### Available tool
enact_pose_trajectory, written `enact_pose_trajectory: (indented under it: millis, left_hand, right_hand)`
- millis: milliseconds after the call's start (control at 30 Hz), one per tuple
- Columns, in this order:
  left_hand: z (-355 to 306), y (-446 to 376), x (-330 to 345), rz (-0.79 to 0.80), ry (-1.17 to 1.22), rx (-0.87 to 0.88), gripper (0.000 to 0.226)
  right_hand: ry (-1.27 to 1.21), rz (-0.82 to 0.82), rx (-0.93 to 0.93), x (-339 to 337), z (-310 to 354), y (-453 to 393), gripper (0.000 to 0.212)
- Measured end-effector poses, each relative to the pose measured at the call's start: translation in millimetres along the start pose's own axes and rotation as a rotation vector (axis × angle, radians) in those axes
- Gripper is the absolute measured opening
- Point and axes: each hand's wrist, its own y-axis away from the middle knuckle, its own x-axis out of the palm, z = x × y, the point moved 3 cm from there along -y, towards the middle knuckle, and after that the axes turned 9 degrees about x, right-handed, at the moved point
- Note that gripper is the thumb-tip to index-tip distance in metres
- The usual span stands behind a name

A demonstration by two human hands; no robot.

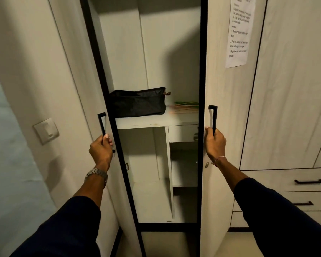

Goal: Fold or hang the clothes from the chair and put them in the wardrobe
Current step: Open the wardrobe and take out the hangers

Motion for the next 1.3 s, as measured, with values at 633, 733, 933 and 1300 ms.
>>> enact_pose_trajectory:
  millis: [633,733,933,1300]
  left_hand:
    - [-81.0,78.8,17.5,-0.003,-0.311,0.328,0.059]
    - [-114.2,111.8,60.8,0.202,-0.213,0.378,0.060]
    - [-160.4,181.8,151.0,0.786,0.072,0.357,0.045]
    - [-206.7,258.6,250.2,1.027,0.379,0.223,0.029]
  right_hand:
    - [0.086,-0.102,0.052,-81.4,11.7,13.6,0.036]
    - [0.102,-0.096,0.052,-89.4,16.2,17.7,0.033]
    - [0.086,-0.089,0.066,-109.0,19.2,19.8,0.032]
    - [0.228,-0.086,0.019,-171.7,14.9,13.2,0.049]
